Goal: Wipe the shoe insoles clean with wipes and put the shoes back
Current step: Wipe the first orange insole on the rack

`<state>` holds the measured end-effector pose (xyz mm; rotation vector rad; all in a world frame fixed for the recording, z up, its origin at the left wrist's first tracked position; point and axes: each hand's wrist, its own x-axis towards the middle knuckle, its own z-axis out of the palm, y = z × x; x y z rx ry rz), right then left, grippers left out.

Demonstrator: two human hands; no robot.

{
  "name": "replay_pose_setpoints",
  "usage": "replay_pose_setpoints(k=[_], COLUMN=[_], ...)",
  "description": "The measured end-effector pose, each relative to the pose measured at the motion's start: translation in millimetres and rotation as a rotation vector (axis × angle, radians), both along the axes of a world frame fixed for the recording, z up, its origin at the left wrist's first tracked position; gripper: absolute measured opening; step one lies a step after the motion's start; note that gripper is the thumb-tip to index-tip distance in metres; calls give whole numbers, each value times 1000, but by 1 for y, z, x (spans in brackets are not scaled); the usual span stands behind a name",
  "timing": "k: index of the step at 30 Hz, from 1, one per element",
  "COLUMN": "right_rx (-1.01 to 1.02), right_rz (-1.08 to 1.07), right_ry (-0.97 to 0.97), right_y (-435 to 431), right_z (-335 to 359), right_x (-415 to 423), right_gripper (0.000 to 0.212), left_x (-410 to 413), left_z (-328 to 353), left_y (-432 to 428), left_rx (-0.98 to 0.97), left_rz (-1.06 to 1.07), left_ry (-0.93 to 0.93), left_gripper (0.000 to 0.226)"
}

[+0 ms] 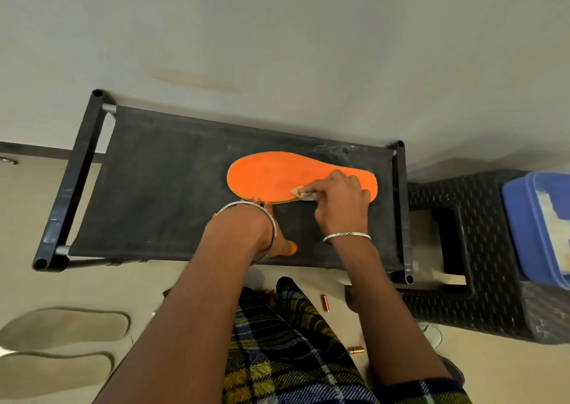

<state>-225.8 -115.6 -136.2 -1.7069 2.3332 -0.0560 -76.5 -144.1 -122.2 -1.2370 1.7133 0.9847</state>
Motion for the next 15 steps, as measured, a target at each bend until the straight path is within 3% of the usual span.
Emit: replay_pose_setpoints(k=[6,12,15], right_rx=[2,-153,-211], right_rz=[172,-153,-149], right_ry=[-96,-29,-96], right_y=[-2,-3,-6], right_z=[-5,-11,-19], right_x=[28,-8,2], right_gripper=[31,30,28], left_x=[-4,-4,-4], left_z=[0,1,8], left_y=[5,12,11], left_rx=[-52,-129,-163], left_rz=[-1,2,11], left_ry=[5,28,46], left_gripper=[111,105,99])
